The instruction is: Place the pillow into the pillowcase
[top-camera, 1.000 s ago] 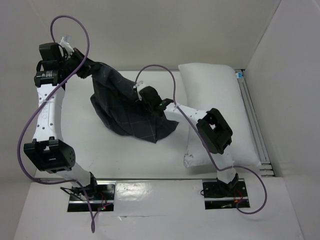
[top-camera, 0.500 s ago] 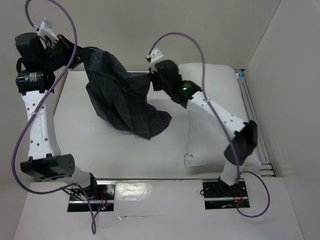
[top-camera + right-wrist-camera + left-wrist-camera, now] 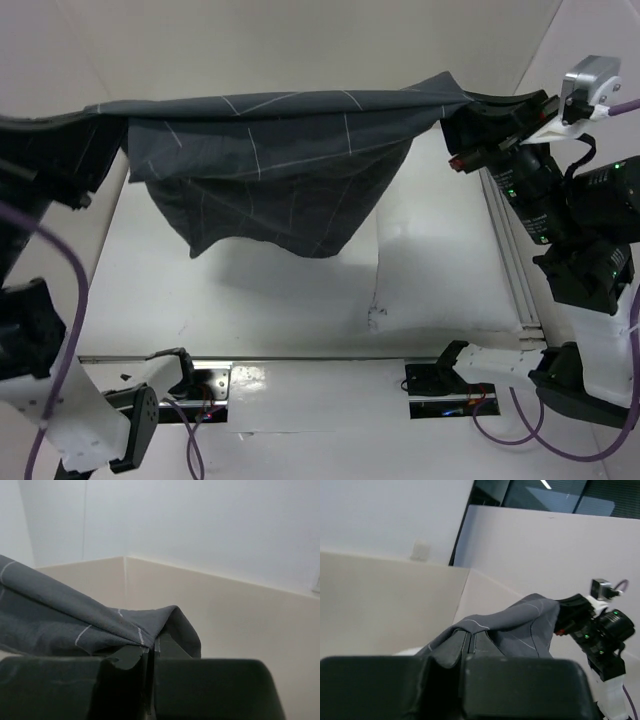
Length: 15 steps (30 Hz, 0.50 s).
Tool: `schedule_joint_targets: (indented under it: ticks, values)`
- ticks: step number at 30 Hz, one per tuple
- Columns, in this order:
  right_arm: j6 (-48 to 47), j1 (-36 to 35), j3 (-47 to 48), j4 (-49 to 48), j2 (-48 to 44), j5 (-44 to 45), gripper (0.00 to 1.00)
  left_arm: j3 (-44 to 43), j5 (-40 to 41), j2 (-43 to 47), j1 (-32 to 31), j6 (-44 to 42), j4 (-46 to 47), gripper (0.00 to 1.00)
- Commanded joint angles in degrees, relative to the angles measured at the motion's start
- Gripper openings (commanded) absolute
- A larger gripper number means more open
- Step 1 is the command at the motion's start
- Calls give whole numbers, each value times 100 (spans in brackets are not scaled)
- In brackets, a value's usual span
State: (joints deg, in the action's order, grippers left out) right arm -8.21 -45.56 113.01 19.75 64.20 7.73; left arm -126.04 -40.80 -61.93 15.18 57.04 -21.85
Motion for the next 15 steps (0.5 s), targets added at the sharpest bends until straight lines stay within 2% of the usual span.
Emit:
schedule_joint_targets:
  ticks: [1,7,11,14,15]
  values:
    - [55,47,107,-322,5,62,0,-289,643,-73,38,185,93,0]
    - [109,47,484,-612,373,316,0,-335,696,-126,38,88,93,0]
    - [-258,47,739,-919,1110,817,0,289,889,-319,38,-245,146,0]
    - [-575,47,959,-1174,1971,1211,0,1009,942,-617,38,-394,277,0]
    - [-638,291,1038,-1175,2469,1214,0,1368,942,-723,38,-499,434,0]
